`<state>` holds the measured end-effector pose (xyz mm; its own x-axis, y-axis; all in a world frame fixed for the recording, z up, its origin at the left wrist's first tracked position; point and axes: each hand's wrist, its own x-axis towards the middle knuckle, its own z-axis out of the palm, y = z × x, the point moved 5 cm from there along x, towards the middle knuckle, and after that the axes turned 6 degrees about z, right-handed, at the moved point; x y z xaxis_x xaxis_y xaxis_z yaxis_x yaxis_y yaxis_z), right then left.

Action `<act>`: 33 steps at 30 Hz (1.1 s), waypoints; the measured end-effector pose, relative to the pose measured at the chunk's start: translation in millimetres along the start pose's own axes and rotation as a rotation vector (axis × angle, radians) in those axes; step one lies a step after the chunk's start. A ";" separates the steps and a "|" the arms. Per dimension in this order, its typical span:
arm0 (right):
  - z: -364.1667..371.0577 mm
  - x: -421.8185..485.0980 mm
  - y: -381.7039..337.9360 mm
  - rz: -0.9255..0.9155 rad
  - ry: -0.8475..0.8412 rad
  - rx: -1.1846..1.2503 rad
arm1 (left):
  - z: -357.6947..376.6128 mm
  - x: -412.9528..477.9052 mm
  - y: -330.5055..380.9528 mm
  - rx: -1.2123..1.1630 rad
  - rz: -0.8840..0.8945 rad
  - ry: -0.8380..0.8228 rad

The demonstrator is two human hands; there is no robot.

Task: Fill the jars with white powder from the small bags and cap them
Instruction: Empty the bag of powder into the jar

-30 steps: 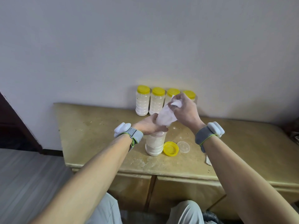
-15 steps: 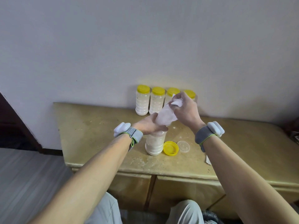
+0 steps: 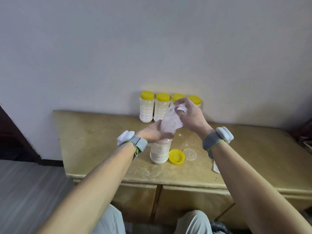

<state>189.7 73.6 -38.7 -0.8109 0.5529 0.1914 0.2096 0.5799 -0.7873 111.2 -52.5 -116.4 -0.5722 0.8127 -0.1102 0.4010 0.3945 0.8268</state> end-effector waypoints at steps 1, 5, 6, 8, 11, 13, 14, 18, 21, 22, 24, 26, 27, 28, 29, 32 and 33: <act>-0.6 0.8 2.4 0.030 -0.014 -0.015 | 0.5 -0.6 -0.1 -0.001 -0.007 -0.003; -0.7 3.5 11.0 0.125 -0.080 -0.164 | -0.8 0.9 -6.1 0.010 -0.039 0.003; -0.9 2.7 10.6 0.112 -0.085 -0.201 | -0.8 1.5 -6.7 0.010 -0.039 0.002; -1.8 1.5 9.1 0.064 -0.068 -0.294 | -0.9 1.9 -6.6 0.010 -0.036 0.002; -3.0 0.2 6.5 0.036 -0.033 -0.439 | -1.1 1.2 -5.3 0.002 -0.040 -0.003; -3.4 -1.6 2.5 0.031 -0.020 -0.470 | -1.0 2.7 -7.1 0.003 -0.037 -0.003; -3.0 -2.4 0.2 0.022 -0.017 -0.482 | -0.8 4.2 -9.0 0.001 -0.036 -0.004; -3.4 -4.3 -6.0 0.021 -0.014 -0.551 | -0.1 5.4 -10.8 -0.003 -0.031 -0.010; -2.7 -4.2 -8.9 -0.008 -0.025 -0.619 | -0.2 3.9 -9.3 0.005 -0.028 -0.006; -2.8 -4.3 -10.4 -0.025 -0.021 -0.620 | 0.1 4.4 -9.6 0.009 -0.027 -0.006; -3.1 -5.2 -15.0 -0.050 -0.025 -0.529 | 0.5 5.1 -10.0 0.021 -0.020 -0.005; -2.9 -6.6 -20.8 -0.070 -0.049 -0.379 | -0.3 5.6 -10.3 0.047 -0.024 -0.006; -2.7 -6.5 -22.8 -0.076 -0.061 -0.342 | -0.8 5.6 -10.0 0.061 -0.028 -0.004; -2.0 -7.0 -24.7 -0.075 -0.071 -0.330 | -1.2 6.3 -10.6 0.066 -0.032 -0.001; -1.5 -6.0 -23.9 -0.066 -0.074 -0.318 | -1.4 6.4 -10.3 0.069 -0.033 0.000; -0.6 -1.0 -17.0 -0.026 -0.047 -0.284 | -0.8 7.4 -10.9 0.059 -0.032 -0.002; -1.3 1.1 -15.3 -0.013 -0.020 -0.280 | -0.8 7.2 -11.1 0.060 -0.032 -0.004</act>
<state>186.3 66.1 -25.7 -0.8248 0.5339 0.1862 0.3396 0.7310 -0.5919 102.1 -51.4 -125.9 -0.5825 0.8009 -0.1386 0.4246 0.4453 0.7883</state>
